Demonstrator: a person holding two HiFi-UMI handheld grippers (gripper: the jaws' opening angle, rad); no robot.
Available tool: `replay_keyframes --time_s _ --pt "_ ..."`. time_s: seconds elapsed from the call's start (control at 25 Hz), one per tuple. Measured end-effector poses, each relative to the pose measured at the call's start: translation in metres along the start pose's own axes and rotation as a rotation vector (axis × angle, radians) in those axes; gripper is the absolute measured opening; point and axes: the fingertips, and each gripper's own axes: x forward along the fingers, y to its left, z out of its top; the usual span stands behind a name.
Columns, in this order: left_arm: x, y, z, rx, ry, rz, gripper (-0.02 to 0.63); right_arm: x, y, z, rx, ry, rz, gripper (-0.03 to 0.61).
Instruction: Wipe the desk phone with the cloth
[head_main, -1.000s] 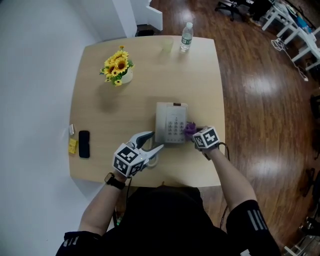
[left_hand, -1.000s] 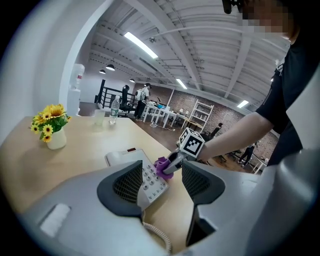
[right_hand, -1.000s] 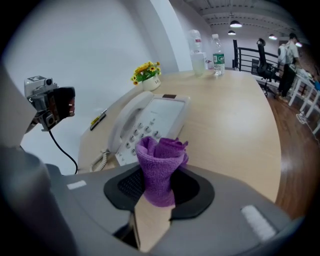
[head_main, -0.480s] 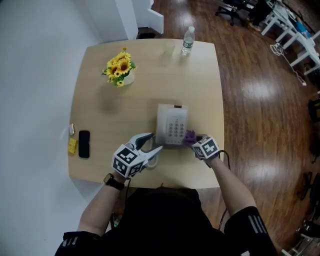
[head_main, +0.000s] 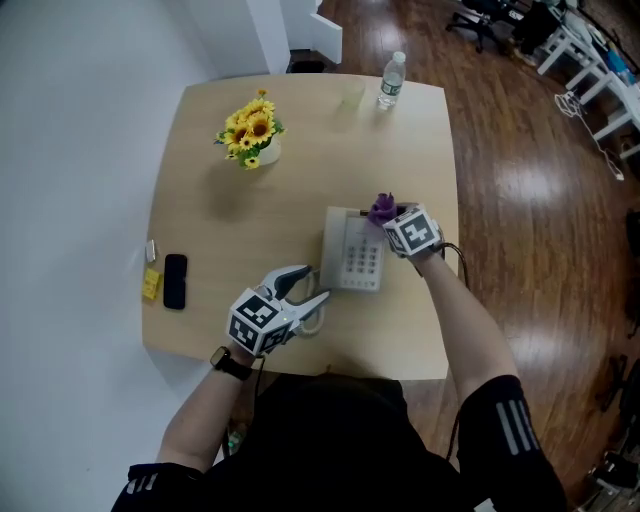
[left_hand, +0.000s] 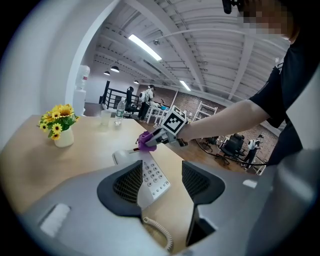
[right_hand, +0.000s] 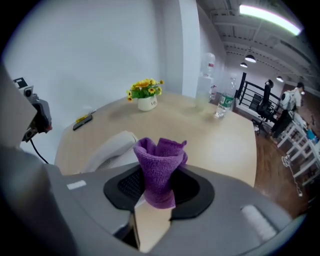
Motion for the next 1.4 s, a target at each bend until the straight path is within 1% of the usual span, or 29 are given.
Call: replay_keyframes --time_s 0.08,0.2,0.32,0.44,0.6,0.72,0.8,0.88,0.92,1.08,1.2,1.28,1.4 --pt "-0.002 0.002 -0.001 -0.004 0.000 0.005 0.242 0.006 0.001 -0.012 0.001 0.022 -0.002 0.138" --pt "-0.004 0.008 -0.002 -0.011 0.004 0.012 0.243 0.005 0.017 -0.031 -0.015 0.022 0.031 0.138" --pt "-0.003 0.010 -0.005 -0.017 0.006 0.010 0.243 0.003 0.043 -0.061 -0.042 0.028 0.066 0.138" --pt "0.001 0.005 -0.004 -0.009 0.007 -0.009 0.243 -0.002 0.073 -0.094 -0.031 0.034 0.095 0.138" --pt "0.006 -0.002 -0.002 0.008 0.012 -0.031 0.243 -0.013 0.114 -0.134 -0.058 0.086 0.136 0.138" --pt "0.006 -0.004 -0.003 0.016 0.013 -0.040 0.243 -0.017 0.133 -0.155 -0.066 0.117 0.162 0.138" --pt "0.005 -0.004 -0.003 0.018 0.012 -0.041 0.243 -0.019 0.138 -0.160 -0.070 0.128 0.173 0.138" --pt "0.003 -0.004 -0.003 0.017 0.009 -0.038 0.244 -0.024 0.134 -0.149 -0.066 0.101 0.166 0.138" --pt "0.001 -0.004 -0.002 0.017 0.006 -0.035 0.242 -0.026 0.127 -0.136 -0.062 0.075 0.154 0.138" --pt "-0.007 0.001 -0.004 0.009 -0.001 -0.012 0.242 -0.028 0.084 -0.057 -0.070 -0.035 0.090 0.138" --pt "-0.011 0.001 -0.006 -0.001 -0.004 0.001 0.243 -0.017 0.048 -0.001 -0.103 -0.085 0.031 0.138" --pt "-0.014 0.002 -0.007 -0.008 -0.006 0.011 0.244 -0.005 0.032 0.016 -0.103 -0.065 0.013 0.138" --pt "-0.018 0.004 -0.008 -0.020 -0.012 0.026 0.244 0.011 0.027 0.014 -0.114 0.003 0.009 0.138"
